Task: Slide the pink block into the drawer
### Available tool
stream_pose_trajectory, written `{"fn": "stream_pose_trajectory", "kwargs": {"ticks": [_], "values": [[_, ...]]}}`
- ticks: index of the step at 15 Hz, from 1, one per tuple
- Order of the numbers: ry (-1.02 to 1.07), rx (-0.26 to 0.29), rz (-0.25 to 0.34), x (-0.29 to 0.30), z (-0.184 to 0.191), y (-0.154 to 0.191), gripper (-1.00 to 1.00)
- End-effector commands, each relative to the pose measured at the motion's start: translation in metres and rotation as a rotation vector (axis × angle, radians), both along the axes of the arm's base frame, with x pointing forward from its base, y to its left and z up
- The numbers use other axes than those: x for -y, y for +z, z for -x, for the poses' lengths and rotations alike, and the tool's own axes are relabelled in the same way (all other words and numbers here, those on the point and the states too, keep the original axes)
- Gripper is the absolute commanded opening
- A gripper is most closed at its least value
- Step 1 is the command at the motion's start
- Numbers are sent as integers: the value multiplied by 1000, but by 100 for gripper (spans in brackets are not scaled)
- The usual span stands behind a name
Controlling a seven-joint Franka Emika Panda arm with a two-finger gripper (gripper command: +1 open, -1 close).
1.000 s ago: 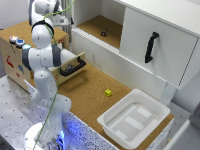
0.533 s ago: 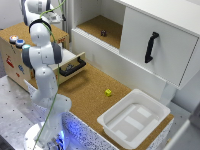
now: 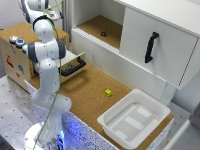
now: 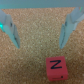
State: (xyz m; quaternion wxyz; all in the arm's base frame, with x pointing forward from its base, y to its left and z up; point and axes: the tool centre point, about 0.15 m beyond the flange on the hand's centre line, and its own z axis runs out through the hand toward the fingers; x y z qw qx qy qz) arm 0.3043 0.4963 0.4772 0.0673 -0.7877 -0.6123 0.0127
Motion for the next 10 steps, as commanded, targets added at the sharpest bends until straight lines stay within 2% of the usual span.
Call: {"fn": "stream_pose_trajectory", "kwargs": {"ticks": [1,2,4,10], "values": [[-42,-23,124,-20,-21,-7,-100],[-43,-3,138,-20,-21,-9,-100],[-78,26,126,-18,-25,-12,-100],[-104,108,56,-17,-38,-31,-100]]}}
